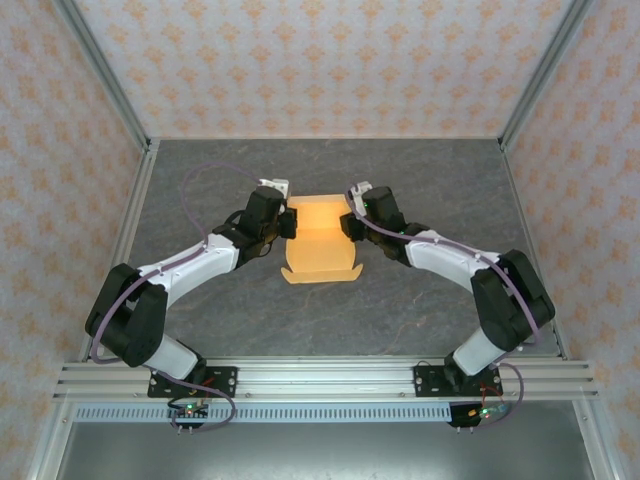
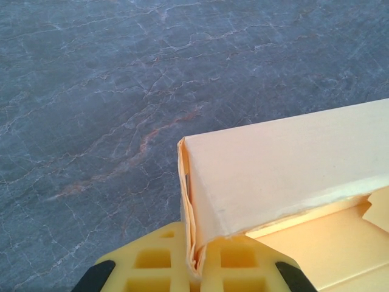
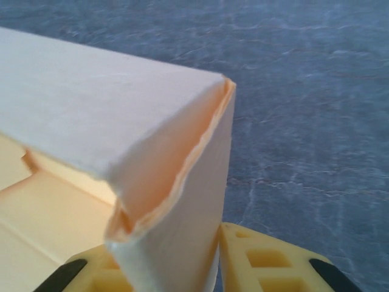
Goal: Fold the paper box
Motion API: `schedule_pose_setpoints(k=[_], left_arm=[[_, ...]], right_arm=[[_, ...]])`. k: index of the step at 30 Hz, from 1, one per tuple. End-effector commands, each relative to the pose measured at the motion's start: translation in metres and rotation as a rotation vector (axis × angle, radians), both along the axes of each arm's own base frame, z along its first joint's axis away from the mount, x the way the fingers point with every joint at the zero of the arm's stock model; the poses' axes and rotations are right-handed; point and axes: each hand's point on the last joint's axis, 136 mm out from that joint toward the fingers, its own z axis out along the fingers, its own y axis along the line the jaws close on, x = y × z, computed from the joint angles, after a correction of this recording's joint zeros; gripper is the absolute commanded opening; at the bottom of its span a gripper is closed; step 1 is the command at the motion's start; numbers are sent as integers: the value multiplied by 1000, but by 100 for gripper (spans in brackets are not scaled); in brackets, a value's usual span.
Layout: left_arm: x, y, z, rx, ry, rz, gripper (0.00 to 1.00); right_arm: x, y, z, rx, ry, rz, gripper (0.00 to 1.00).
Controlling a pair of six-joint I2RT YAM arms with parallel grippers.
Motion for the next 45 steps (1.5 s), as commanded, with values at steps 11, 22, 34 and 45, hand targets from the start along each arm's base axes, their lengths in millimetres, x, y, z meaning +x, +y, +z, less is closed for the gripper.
schedule_pose_setpoints(k=[11, 22, 34, 45], left_arm=[[2, -15, 26, -72, -30, -30, 0], [6, -9, 22, -50, -17, 10, 0], [8, 5, 18, 5, -2, 86, 0], [8, 10, 14, 30, 6, 99, 0]], right_arm=[[21, -30, 11, -295, -137, -409, 18], [17, -40, 16, -358, -182, -518, 14], [16, -53, 12, -447, -194, -577, 12], [17, -26, 12, -311, -144, -414, 24]])
